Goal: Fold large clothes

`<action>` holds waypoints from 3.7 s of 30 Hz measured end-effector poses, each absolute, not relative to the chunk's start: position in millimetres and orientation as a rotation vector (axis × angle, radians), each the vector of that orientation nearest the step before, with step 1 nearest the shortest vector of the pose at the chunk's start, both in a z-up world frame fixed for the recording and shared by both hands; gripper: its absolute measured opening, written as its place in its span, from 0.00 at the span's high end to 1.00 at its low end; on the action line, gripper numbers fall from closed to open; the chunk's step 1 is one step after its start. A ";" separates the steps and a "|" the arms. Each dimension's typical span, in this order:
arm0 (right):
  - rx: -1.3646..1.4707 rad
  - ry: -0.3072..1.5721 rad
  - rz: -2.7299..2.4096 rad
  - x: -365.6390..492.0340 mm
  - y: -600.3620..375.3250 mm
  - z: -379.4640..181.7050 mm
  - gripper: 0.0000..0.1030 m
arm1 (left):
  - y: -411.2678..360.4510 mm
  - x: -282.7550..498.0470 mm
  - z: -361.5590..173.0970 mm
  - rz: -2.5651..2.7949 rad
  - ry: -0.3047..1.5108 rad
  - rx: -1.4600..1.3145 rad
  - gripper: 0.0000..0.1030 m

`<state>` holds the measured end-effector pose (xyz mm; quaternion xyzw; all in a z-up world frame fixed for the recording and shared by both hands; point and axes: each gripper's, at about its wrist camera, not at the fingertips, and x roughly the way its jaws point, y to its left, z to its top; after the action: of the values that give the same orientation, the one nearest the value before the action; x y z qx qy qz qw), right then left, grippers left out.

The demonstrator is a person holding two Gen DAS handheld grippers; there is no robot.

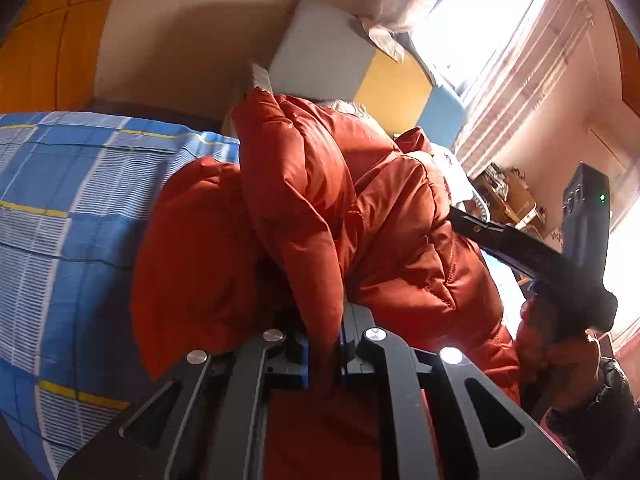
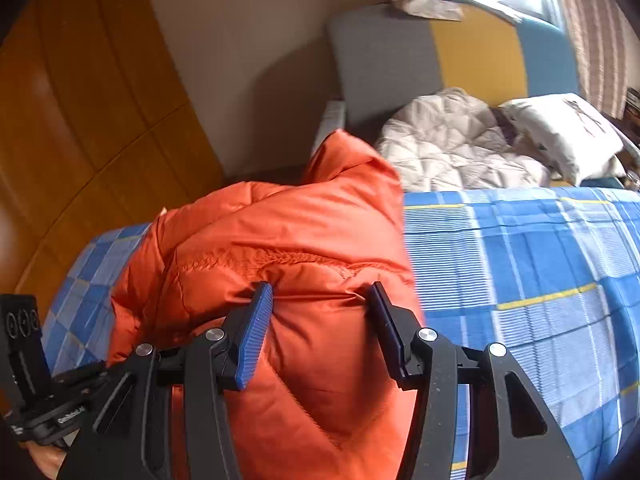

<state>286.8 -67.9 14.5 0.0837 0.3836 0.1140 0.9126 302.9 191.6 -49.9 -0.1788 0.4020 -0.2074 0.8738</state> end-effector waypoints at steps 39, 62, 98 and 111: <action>0.015 0.754 0.230 317.8 -31.1 5.6 0.50 | 195.1 305.3 -58.2 -0.107 0.870 -0.300 0.23; 0.073 0.930 0.316 355.3 -41.6 -19.9 0.11 | 206.0 314.2 -100.8 -0.192 0.872 -0.308 0.22; 0.392 0.972 0.700 289.3 -104.8 -43.9 0.61 | 224.3 298.4 -86.2 -0.400 0.728 -0.509 0.70; 0.342 0.844 0.591 249.4 -200.1 12.2 0.63 | 127.6 310.2 -37.4 -0.570 0.712 -0.416 0.74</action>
<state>249.4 -200.1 12.2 0.1627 0.4017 0.2813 0.8561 310.2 127.6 -37.4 -0.1992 0.3411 -0.2730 0.8772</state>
